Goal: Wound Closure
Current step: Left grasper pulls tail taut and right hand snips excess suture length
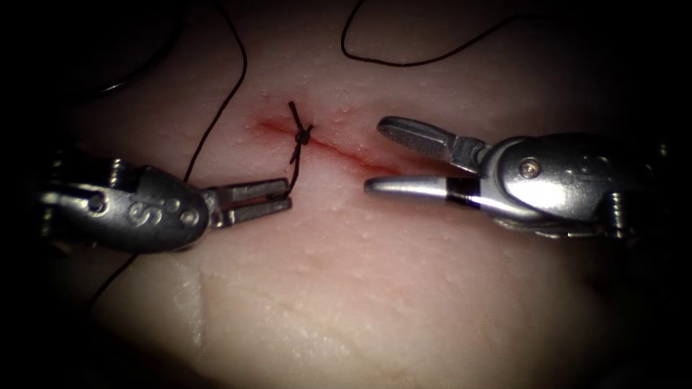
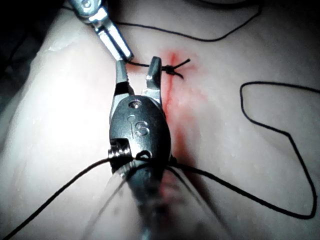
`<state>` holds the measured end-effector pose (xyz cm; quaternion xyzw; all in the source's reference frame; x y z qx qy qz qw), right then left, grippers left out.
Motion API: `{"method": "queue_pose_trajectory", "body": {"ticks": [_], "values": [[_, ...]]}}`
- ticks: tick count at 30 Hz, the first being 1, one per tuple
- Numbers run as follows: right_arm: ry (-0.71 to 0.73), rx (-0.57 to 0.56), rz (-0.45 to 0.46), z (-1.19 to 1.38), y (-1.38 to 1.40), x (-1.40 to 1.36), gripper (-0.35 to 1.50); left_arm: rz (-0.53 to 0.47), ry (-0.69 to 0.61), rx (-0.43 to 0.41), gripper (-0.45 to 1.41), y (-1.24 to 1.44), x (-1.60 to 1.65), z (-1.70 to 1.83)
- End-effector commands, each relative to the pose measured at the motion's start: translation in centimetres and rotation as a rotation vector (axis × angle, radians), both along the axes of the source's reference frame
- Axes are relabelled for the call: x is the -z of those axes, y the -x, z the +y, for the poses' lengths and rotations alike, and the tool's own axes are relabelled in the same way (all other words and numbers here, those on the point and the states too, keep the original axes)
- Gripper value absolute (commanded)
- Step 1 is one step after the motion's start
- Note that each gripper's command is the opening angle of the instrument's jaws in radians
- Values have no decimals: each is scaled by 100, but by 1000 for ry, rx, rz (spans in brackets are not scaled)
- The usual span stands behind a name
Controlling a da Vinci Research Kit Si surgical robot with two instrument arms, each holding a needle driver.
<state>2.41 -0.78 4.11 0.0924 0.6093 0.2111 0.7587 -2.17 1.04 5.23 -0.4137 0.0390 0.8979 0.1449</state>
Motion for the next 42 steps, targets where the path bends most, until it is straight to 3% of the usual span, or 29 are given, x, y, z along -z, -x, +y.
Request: {"method": "queue_pose_trajectory", "body": {"ticks": [1, 2, 3, 4, 6, 8, 12, 22, 42], "values": [[-2, 1, 1, -6, -6, -4, 54, -2, -5, -2, -22, 6, -5, -8], [-1, -1, -1, -5, -6, -5, 64, -4, -2, -7, -37, 6, -5, -6], [-1, -1, -1, -5, -6, -5, 64, -4, -2, -7, -37, 6, -5, -6], [-1, -2, -2, -4, -6, -6, 76, -10, -5, -10, -45, 4, -5, -4], [-1, -2, -2, -3, -6, -7, 83, -18, -3, -19, -45, 4, -5, -2], [10, 4, -7, 0, -9, -11, 103, -21, -1, -28, -45, 1, -4, 6], [69, 52, -27, 3, -23, -22, 118, -27, -4, -29, -45, -2, 3, 23], [224, 124, -51, -1, -67, -39, 123, -28, 7, -41, -45, -4, 9, 31], [311, 126, -76, 2, -113, -67, 126, -27, 1, -52, -45, -10, 10, 30]]}}
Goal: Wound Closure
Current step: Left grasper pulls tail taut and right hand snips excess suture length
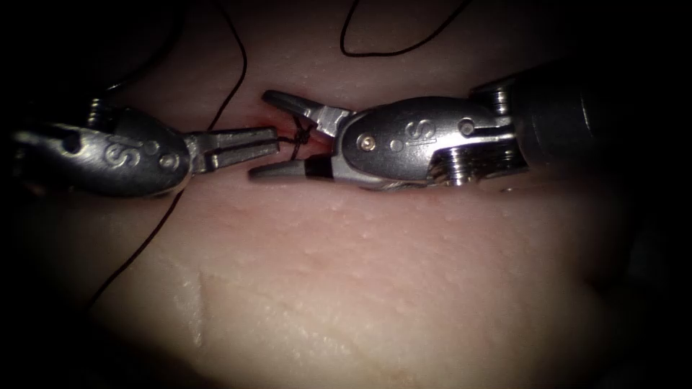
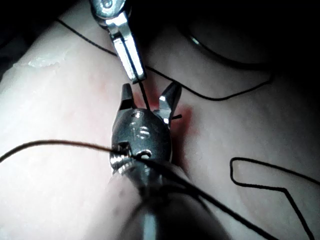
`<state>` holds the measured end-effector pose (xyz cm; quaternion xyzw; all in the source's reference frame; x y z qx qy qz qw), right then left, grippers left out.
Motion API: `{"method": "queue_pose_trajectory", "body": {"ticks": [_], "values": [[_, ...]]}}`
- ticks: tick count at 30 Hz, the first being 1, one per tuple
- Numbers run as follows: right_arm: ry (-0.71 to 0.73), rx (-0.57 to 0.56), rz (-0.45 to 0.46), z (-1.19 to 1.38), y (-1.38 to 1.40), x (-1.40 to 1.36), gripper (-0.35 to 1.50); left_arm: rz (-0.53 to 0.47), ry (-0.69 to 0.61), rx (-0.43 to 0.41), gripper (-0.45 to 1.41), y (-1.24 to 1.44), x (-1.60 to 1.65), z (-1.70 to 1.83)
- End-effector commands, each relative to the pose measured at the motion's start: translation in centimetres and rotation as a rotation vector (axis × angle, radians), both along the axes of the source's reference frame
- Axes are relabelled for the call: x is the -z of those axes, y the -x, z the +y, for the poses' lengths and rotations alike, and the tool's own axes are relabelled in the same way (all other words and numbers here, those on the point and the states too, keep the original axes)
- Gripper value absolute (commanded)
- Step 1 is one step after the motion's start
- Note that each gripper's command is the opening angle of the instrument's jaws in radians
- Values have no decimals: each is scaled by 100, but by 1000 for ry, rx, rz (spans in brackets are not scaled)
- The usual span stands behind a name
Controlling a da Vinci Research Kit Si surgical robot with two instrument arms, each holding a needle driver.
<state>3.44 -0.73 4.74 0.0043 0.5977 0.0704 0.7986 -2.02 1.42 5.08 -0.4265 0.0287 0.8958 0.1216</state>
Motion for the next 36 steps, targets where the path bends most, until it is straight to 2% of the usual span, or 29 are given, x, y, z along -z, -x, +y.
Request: {"method": "queue_pose_trajectory", "body": {"ticks": [1, 20, 25, 28, 29, 30, 31, 32, 36], "values": [[14, 1, 1, -1, -13, -5, 126, -1, -3, -2, -45, 5, -5, -8], [45, 25, 20, -9, -37, -14, 120, -2, -3, -4, -45, 3, -2, -11], [52, 22, 25, -8, -36, -14, 106, 3, -6, -7, -45, 4, 0, -14], [52, 24, 26, -9, -35, -14, 81, 3, -6, -7, -45, 4, 0, -15], [52, 24, 26, -8, -34, -14, 64, 3, -6, -7, -45, 4, 0, -15], [57, 26, 26, -9, -33, -14, 25, 3, -6, -7, -45, 4, 0, -15], [69, 30, 27, -9, -32, -14, -22, 3, -6, -7, -45, 4, 0, -15], [80, 33, 27, -8, -32, -14, -35, 3, -6, -7, -45, 4, 0, -15], [105, 31, 30, -7, -30, -14, -35, 3, -6, -7, -45, 4, 1, -16]]}}
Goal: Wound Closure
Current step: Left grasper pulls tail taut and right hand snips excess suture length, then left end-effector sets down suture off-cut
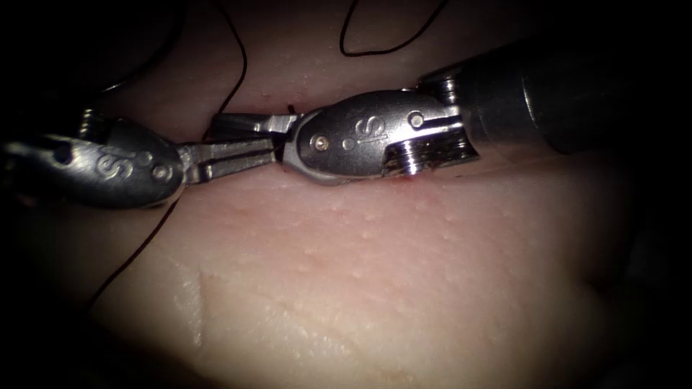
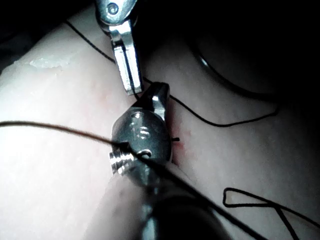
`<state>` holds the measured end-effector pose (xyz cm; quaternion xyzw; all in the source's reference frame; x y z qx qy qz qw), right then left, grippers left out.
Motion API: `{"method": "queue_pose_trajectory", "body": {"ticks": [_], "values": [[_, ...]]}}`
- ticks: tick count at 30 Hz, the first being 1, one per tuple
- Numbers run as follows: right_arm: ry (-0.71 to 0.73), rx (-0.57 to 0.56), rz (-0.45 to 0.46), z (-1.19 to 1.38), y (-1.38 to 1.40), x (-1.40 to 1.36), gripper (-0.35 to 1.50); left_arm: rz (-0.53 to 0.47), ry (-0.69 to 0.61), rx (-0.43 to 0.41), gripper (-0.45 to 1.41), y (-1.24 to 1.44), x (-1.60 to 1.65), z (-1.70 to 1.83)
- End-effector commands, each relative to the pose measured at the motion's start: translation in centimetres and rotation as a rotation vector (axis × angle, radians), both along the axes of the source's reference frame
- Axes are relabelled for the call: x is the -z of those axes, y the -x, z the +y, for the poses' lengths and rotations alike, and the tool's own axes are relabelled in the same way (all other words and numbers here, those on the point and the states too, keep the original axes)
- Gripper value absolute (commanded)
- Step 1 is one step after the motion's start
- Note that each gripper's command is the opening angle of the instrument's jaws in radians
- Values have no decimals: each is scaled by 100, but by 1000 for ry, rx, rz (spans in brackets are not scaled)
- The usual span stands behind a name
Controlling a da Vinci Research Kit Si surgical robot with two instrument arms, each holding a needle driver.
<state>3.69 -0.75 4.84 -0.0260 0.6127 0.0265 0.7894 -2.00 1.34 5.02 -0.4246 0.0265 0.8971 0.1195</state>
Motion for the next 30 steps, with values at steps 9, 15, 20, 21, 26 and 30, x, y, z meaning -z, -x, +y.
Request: {"method": "queue_pose_trajectory", "body": {"ticks": [9, 15, 20, 21, 26, 30], "values": [[-27, -10, -1, -4, -6, -3, 78, -5, -4, -8, -45, -3, -1, -12], [-69, -29, 13, 1, 14, 9, 135, 18, 10, -25, -45, -41, 2, -18], [-74, -43, 25, 6, 35, 19, 133, 37, 9, -3, -45, -76, 0, -24], [-74, -43, 25, 6, 35, 19, 133, 37, 9, -3, -45, -76, 0, -24], [-73, -48, 27, 3, 50, 23, 126, 65, -12, 38, -45, -120, -14, -31], [-73, -44, 28, 0, 57, 25, 121, 70, -33, 71, -45, -146, -30, -45]]}}
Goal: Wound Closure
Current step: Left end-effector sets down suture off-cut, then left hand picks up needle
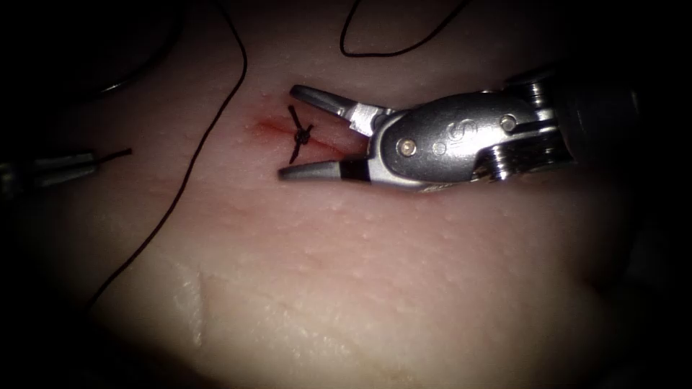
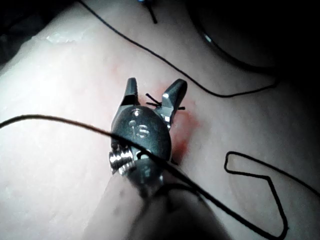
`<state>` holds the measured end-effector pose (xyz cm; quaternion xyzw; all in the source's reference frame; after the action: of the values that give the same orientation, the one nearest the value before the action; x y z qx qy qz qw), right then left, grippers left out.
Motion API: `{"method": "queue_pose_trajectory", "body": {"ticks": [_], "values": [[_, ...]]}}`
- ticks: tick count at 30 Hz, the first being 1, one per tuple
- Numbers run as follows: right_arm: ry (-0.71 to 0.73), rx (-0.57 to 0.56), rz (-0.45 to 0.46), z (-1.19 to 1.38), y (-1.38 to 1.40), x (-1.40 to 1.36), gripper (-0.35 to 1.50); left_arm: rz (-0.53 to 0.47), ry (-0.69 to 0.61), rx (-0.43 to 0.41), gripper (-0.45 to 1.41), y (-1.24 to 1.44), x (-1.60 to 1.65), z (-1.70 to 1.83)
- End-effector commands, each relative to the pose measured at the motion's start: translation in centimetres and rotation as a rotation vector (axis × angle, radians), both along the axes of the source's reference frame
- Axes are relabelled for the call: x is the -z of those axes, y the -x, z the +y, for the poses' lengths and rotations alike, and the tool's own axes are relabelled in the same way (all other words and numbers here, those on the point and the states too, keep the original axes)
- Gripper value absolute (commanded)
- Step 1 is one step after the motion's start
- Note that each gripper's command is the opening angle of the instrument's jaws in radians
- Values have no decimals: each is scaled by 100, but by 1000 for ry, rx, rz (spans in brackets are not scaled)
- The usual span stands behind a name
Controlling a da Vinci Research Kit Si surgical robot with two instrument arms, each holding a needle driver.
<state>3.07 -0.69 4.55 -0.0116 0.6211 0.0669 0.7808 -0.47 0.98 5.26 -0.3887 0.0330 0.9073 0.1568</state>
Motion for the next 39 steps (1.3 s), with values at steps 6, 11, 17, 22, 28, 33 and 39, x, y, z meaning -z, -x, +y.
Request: {"method": "queue_pose_trajectory", "body": {"ticks": [6, 11, 17, 22, 28, 33, 39], "values": [[0, 1, 3, -10, -2, -1, 118, -4, -17, 36, -20, 0, -29, -28], [0, 3, 5, -13, -3, 1, 118, -28, -33, 36, 36, 2, -37, -31], [-1, 6, 7, -14, 1, 3, 118, -46, -52, 34, 74, -1, -34, -31], [1, 6, 10, -15, 3, 3, 118, -52, -70, 34, 81, -7, -21, -32], [0, 7, 10, -16, 3, 3, 118, -52, -86, 36, 78, -8, -3, -30], [0, 8, 11, -18, 3, 5, 118, -62, -109, 51, 79, -7, 16, -15], [-18, 5, 15, -20, 9, 8, 116, -182, -107, 57, 76, 6, 44, 5]]}}
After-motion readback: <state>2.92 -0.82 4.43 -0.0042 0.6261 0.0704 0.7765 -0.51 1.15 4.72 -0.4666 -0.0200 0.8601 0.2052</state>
